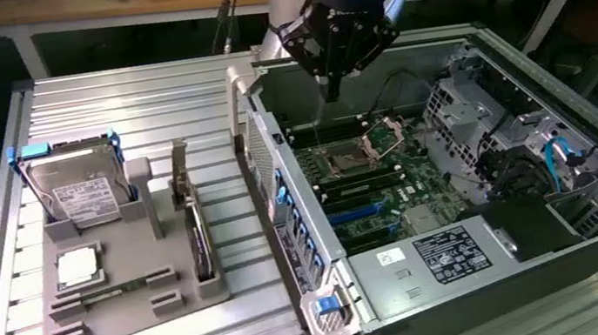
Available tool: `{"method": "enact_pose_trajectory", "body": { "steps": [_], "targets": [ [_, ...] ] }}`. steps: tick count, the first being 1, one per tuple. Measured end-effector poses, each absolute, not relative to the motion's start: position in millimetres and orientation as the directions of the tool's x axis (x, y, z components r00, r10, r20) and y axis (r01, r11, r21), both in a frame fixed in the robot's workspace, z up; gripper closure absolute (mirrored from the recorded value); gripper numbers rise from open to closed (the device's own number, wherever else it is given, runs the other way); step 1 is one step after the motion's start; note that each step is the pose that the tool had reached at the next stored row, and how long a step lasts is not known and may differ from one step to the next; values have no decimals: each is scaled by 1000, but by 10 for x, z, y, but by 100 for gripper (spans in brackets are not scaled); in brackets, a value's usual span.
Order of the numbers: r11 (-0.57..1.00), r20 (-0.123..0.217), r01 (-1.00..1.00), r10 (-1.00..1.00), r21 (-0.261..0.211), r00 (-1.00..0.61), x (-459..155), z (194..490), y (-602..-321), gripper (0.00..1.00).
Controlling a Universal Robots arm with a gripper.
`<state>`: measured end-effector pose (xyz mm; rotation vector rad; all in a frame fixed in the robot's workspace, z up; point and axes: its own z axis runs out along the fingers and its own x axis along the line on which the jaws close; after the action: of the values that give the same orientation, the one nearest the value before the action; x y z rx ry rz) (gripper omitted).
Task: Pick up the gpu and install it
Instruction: 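Reach for the gpu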
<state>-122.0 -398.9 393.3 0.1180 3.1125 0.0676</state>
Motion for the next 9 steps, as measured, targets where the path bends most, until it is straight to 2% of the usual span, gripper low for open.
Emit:
{"method": "enact_pose_trajectory", "body": {
  "steps": [9],
  "targets": [
    [996, -24, 75, 76, 44, -997, -1821, 3934, -3989, 89]
  ]
}}
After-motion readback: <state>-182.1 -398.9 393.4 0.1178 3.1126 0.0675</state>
